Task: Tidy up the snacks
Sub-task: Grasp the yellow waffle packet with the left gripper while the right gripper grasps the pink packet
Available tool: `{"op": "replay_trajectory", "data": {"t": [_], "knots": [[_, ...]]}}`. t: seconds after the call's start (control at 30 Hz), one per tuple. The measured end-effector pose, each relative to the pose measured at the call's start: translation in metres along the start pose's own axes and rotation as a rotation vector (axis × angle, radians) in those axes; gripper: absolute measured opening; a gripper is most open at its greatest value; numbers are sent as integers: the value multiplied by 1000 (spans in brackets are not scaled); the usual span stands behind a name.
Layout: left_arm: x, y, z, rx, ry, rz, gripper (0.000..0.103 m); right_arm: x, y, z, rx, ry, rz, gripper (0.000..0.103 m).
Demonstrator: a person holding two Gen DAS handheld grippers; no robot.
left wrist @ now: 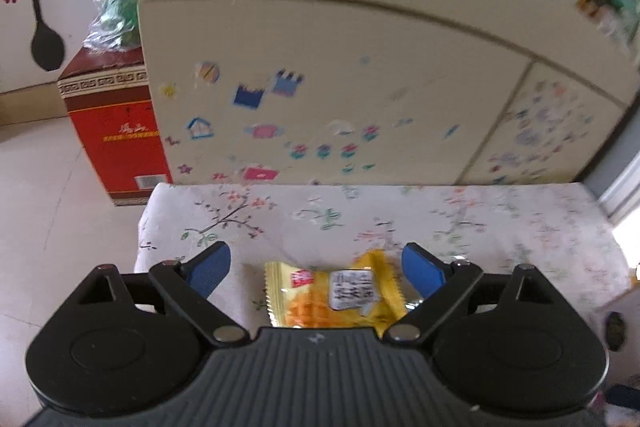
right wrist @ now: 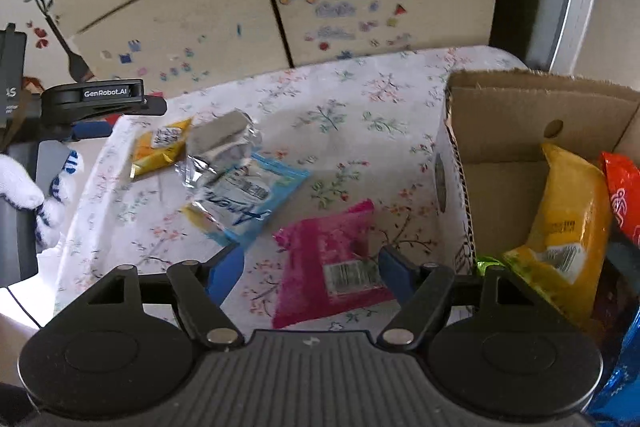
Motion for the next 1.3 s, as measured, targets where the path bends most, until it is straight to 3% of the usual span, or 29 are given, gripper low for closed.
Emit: {"op": "replay_trajectory", "data": {"t": [0.17,0.33,0.5,0.73,0.9,1.0,1.13,1.3], "knots": [[-13,20,-3,-32,-33,101,92,-9,6,-4,-3,-66,-28,84],[-26,26,-10,-54,-23,154,95,-14,8,-8,-15,-113,-37,86],[-33,17,-27,-93,26,174,95,-23,10,-14,-63,-66,55,86],[-29,-17,-49,-125,117,110,94,-23,-2,-7,-50,-28,118,86],[-11,-36,-57,-103,208,-33,94,-2,-14,5,-32,128,178,86],[-6,-35,-63,-94,298,-41,94,-3,-11,2,-29,107,141,86],[-13,-25,-60,-85,264,-31,94,-10,-4,-2,-32,18,78,86],[-11,-16,-53,-69,288,-48,94,-13,8,-11,-78,-5,62,86]]}}
Point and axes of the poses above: each gripper's, at about its wrist camera, not at the fingertips, and y roughly the way its jaws point, x to its right, z to its top, the point moved 10 cm from there along y, roughly the way its jaws point, and after that the axes turned 1 degree about -z, right-handed, at the moved point
